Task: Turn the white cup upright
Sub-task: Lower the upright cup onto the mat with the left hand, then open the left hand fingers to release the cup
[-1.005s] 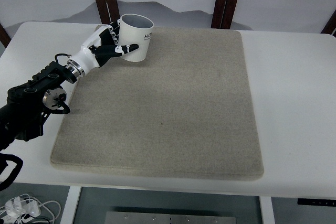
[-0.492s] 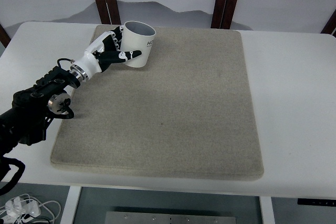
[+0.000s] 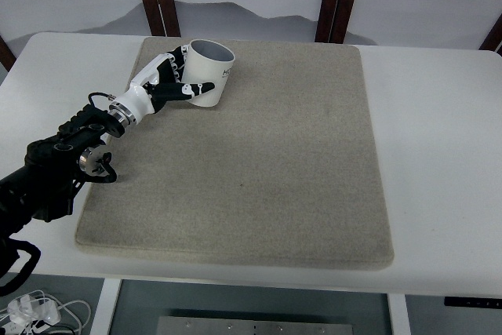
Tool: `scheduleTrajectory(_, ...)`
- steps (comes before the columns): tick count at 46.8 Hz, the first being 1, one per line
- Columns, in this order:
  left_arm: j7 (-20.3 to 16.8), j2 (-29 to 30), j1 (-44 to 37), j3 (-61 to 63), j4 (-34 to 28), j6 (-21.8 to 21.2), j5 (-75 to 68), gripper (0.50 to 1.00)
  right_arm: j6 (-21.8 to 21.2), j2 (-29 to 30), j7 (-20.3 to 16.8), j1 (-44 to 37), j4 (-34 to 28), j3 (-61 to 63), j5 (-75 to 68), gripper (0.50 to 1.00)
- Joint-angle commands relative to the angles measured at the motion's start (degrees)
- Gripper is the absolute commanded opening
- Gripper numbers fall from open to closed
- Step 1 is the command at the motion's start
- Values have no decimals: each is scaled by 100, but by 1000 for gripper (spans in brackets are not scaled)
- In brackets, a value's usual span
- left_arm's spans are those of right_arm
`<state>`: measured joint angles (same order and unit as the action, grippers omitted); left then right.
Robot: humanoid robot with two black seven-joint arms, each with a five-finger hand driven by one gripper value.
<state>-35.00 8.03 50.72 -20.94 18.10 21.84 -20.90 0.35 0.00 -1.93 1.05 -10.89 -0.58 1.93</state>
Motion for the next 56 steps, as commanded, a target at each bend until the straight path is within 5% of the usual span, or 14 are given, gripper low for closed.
scheduleTrajectory(1,0,-3,-10,-6,0,-14,7,857,0,0,0,0,-1,-3,0,952)
scheduleTrajectory(15,0,-3,-28,2,18,4,7,994,0,0,0,0,8,-3,0,952)
scheduleTrajectory(56,0,181,289,-68,299,259,24,996,0,0,0,0,-1,5,0,952)
